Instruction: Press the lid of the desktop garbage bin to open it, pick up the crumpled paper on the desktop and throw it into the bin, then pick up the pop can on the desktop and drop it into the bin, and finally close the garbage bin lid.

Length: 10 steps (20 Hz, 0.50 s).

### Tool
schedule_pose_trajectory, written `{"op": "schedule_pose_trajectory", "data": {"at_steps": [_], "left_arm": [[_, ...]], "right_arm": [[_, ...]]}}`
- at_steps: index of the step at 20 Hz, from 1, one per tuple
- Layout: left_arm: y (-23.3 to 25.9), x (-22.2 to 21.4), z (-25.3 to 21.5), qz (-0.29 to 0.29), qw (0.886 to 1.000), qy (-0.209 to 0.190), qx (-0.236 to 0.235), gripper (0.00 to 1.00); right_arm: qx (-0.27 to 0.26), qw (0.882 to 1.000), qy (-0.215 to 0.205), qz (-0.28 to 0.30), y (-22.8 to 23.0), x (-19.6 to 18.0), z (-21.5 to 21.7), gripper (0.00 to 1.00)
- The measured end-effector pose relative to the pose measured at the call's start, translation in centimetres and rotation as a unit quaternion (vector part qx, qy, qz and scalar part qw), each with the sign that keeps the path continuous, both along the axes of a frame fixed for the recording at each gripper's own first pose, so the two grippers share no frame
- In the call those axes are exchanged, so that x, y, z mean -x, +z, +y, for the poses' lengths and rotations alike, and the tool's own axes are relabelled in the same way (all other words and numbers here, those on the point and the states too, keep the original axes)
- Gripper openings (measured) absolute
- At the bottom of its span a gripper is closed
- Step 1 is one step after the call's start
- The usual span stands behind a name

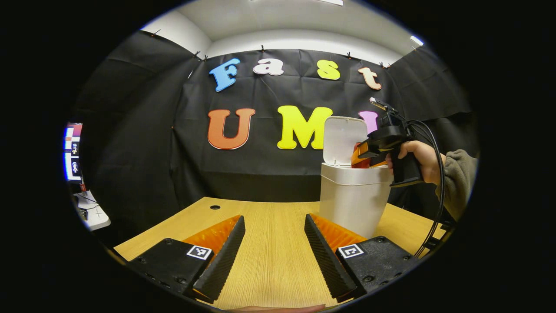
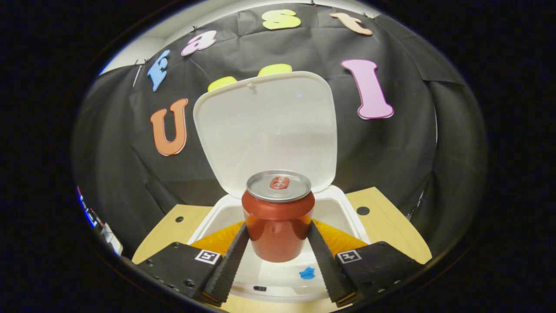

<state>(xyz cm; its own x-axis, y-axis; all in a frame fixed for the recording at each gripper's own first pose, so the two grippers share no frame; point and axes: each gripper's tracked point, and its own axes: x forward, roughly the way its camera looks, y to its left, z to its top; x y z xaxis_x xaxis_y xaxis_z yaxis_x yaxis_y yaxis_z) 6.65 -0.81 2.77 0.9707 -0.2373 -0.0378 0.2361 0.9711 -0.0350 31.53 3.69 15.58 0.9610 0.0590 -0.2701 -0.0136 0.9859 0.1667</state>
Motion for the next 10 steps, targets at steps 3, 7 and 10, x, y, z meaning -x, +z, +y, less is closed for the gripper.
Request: {"op": "schedule_pose_trajectory", "data": {"at_steps": [3,7,10], "left_arm": [[-0.2,-0.1,-0.06,0.002,1.0,-0.002,-0.001,0.9],[-0.44,-0.16,-0.22,0.007,1.0,-0.005,0.0,0.9],[-0.62,-0.1,-0.26,0.01,1.0,-0.005,-0.001,0.9]], "right_arm": [[-0.004,1.0,-0.005,0.003,-0.11,0.13,-0.41,0.82],[-0.012,1.0,-0.001,-0.002,0.39,0.58,-0.11,0.82],[-0.009,1.0,0.002,-0.006,0.72,0.77,0.08,0.82]]}}
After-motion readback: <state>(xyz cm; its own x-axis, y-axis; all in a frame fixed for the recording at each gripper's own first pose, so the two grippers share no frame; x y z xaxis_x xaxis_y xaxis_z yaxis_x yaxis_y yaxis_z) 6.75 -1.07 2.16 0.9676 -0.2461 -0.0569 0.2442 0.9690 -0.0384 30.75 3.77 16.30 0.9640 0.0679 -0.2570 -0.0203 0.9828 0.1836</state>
